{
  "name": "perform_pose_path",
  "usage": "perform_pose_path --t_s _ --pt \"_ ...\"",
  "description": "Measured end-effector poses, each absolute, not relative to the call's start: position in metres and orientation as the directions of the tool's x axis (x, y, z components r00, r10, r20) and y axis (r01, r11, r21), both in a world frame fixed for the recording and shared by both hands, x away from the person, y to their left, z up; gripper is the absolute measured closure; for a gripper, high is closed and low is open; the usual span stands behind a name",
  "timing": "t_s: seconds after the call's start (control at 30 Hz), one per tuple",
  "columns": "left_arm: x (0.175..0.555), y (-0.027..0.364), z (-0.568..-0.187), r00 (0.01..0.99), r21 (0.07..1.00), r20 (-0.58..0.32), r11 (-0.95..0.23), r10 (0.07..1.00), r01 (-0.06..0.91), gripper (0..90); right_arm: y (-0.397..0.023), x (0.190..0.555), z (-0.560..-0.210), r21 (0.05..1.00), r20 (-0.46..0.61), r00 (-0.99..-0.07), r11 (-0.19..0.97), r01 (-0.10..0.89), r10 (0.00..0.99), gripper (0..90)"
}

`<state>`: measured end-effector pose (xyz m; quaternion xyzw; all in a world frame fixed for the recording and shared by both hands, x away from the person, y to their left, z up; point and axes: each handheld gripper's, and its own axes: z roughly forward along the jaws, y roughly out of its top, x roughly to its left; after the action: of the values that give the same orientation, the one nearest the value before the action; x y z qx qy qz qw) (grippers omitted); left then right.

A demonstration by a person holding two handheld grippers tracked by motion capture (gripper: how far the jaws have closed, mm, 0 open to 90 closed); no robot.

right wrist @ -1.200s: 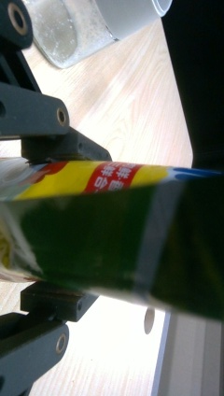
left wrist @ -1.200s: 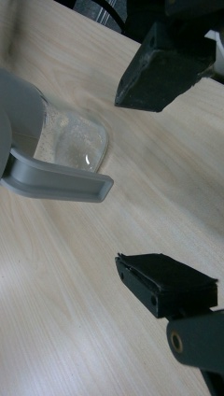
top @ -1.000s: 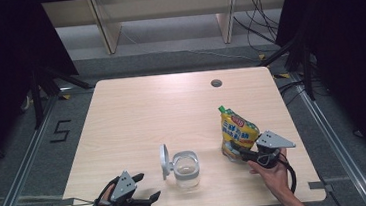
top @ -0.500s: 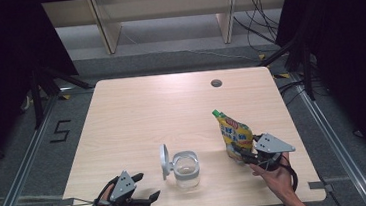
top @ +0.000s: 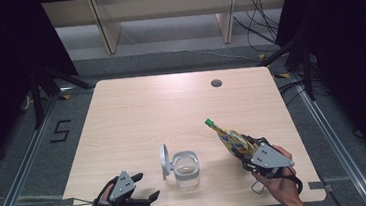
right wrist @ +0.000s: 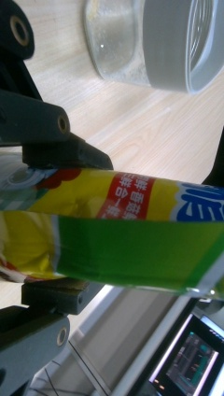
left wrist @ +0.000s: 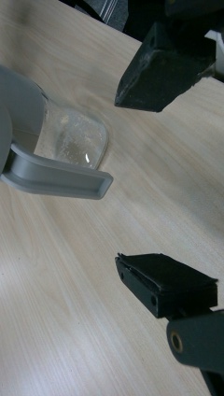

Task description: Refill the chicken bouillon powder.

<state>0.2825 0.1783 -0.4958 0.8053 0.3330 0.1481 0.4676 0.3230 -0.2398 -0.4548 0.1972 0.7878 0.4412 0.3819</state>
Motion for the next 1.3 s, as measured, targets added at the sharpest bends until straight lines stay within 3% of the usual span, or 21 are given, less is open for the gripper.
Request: perform_pose_path --t_s 0.17,0.4,0.6,0.73,0.87,1.17,1.3 --pt "0.283 0.179 -0.496 0.736 0.848 -0.063 -0.353 0.674 0.396 18.9 -0.232 0.305 -0.446 0.768 -0.558 -0.601 0.631 -0.113 0.572 49.7" --pt "0.283 0.179 -0.495 0.738 0.847 -0.061 -0.356 0.672 0.394 18.9 -0.224 0.293 -0.442 0.756 -0.563 -0.646 0.638 -0.150 0.516 50.1" --pt "0.283 0.179 -0.495 0.739 0.848 -0.058 -0.358 0.671 0.391 18.9 -0.215 0.287 -0.440 0.691 -0.628 -0.639 0.696 -0.195 0.444 50.4" --pt "0.283 0.179 -0.495 0.740 0.848 -0.055 -0.360 0.671 0.389 18.8 -0.208 0.282 -0.439 0.601 -0.711 -0.598 0.761 -0.244 0.370 50.5" --pt "0.282 0.179 -0.495 0.738 0.849 -0.057 -0.357 0.673 0.390 18.9 -0.203 0.277 -0.441 0.570 -0.729 -0.589 0.785 -0.242 0.348 50.6" --pt "0.282 0.179 -0.496 0.737 0.848 -0.053 -0.360 0.674 0.390 18.9 -0.200 0.279 -0.439 0.404 -0.841 -0.505 0.848 -0.345 0.195 50.7" --pt "0.282 0.178 -0.496 0.737 0.848 -0.059 -0.355 0.674 0.392 18.9 -0.197 0.275 -0.441 0.327 -0.866 -0.480 0.884 -0.335 0.138 50.7"
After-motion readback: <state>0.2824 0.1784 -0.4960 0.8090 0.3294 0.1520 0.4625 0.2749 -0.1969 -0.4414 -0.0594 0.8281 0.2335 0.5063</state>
